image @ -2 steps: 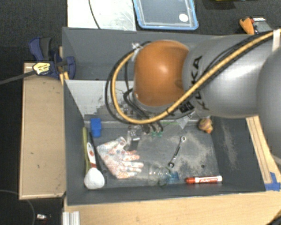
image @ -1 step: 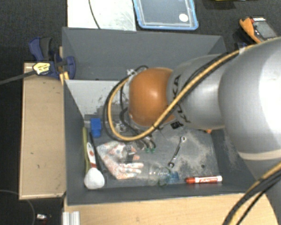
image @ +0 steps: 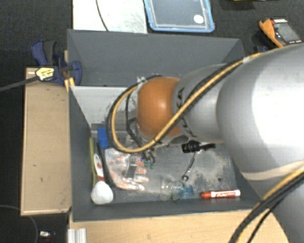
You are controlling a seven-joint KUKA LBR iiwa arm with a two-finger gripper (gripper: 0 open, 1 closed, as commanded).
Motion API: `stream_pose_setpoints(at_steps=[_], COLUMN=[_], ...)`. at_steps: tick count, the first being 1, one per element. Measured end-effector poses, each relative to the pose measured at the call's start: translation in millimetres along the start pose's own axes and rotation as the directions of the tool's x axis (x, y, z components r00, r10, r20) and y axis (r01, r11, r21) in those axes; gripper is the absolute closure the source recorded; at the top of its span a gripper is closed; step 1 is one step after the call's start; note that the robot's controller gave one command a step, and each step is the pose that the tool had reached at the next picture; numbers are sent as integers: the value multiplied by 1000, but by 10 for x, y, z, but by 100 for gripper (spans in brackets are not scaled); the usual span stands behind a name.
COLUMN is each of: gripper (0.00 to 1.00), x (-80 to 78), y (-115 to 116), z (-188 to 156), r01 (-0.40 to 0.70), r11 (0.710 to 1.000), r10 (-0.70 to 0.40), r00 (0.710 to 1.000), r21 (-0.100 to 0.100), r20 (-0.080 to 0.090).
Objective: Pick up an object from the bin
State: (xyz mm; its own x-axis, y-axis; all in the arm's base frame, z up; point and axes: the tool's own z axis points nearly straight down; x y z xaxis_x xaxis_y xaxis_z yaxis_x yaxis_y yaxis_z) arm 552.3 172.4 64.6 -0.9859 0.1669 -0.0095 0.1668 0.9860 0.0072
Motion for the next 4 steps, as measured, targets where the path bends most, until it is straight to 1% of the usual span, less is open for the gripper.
stream_pose_setpoints(at_steps=[1, 2, 3, 4], gripper=[0, 100, 100, 100], x=[4, -12, -13, 15], y=[-5, 13, 12, -4], z=[-26, -42, -42, -257], r01=[-6, -125, -125, -126], r11=[1000, 992, 992, 992], r10=[6, 125, 125, 126], r00=[1000, 992, 992, 992], r21=[1, -3, -4, 3], r20=[1, 4, 4, -5])
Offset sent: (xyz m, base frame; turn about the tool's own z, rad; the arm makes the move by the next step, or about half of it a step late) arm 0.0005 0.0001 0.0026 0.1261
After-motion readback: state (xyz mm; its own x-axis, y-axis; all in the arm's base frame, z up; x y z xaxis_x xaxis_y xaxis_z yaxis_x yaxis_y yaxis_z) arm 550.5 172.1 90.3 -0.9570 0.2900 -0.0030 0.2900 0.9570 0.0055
